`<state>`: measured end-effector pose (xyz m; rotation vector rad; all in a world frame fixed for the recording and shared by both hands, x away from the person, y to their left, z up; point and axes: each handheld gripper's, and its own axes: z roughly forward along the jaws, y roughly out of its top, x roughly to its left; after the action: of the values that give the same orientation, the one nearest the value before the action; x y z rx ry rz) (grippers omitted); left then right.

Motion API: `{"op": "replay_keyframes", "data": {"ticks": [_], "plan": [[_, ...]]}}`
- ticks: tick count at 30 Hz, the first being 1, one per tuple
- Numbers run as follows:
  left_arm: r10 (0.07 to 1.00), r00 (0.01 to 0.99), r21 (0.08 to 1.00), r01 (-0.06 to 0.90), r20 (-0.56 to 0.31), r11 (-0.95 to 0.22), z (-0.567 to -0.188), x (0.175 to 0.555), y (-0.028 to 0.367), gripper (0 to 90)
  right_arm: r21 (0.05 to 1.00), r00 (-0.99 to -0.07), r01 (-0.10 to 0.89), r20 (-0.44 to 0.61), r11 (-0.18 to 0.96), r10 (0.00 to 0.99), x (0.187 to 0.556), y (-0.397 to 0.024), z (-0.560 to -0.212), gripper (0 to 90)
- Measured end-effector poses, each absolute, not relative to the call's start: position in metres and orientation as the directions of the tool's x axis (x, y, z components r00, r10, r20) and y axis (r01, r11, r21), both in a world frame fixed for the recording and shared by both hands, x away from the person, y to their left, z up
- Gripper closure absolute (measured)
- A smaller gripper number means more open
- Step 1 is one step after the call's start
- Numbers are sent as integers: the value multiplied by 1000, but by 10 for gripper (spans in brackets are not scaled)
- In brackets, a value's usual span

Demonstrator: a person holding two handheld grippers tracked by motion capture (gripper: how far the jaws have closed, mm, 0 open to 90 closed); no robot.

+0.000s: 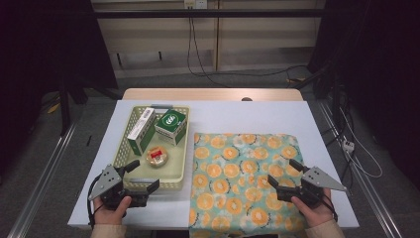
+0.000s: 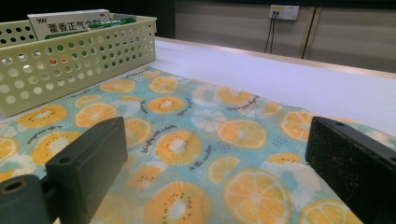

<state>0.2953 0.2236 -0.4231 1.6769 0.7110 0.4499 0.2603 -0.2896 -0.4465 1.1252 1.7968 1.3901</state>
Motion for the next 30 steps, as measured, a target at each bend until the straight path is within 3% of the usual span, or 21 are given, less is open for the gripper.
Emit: {"op": "replay_keyframes", "data": {"ticks": [30], "plan": [[668,739,972,207,-82,-109,-422,294,223,43,932,-479,328,23,155,877,277,-287,-440,42]]}}
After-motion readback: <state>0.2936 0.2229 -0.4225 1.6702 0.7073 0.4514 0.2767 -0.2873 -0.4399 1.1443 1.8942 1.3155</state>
